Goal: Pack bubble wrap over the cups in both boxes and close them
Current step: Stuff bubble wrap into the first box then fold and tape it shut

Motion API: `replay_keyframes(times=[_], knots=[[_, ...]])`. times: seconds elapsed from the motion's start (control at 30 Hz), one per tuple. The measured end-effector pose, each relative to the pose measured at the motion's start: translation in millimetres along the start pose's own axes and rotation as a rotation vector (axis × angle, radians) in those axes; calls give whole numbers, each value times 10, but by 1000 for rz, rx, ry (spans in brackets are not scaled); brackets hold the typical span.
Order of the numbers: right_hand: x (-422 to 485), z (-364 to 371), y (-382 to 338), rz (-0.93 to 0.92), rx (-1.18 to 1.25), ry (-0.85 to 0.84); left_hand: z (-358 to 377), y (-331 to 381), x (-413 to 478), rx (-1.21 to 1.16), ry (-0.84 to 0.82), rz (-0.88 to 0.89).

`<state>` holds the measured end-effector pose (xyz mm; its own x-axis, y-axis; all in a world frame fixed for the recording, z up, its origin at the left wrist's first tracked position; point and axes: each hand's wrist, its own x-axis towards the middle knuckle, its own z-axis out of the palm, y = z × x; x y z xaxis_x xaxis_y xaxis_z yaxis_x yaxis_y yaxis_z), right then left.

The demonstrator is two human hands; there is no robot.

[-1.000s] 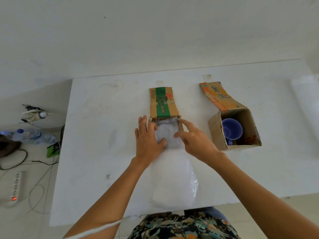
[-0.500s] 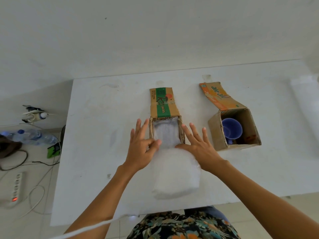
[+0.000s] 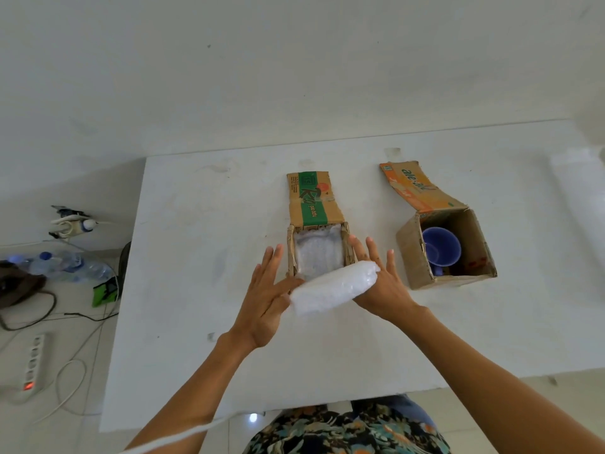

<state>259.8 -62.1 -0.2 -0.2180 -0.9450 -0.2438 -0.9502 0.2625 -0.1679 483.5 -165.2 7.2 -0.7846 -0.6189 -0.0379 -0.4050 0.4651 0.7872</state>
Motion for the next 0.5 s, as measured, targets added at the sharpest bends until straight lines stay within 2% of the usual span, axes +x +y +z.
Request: replay_keyframes(times=[0.03, 0.13, 0.17, 0.23, 0.37, 0.43, 0.5], knots=[[5, -14, -18, 5, 14, 60, -28, 8, -14, 47, -27, 40], [27, -59, -46, 45, 146, -66, -94, 8, 50, 287, -53, 112], [6, -81, -70, 48, 207, -98, -90, -16, 80, 311, -52, 113], [-45, -64, -104, 48, 374, -40, -73, -83, 146, 304, -73, 56], [-203, -143, -253, 221, 908, 155, -26, -145, 195, 180, -98, -25], [-194, -187, -337, 258, 1048, 185, -38, -97, 192, 36, -82, -46], [-166, -179, -357, 280, 1097, 178, -60, 3, 181, -225, -31, -124]])
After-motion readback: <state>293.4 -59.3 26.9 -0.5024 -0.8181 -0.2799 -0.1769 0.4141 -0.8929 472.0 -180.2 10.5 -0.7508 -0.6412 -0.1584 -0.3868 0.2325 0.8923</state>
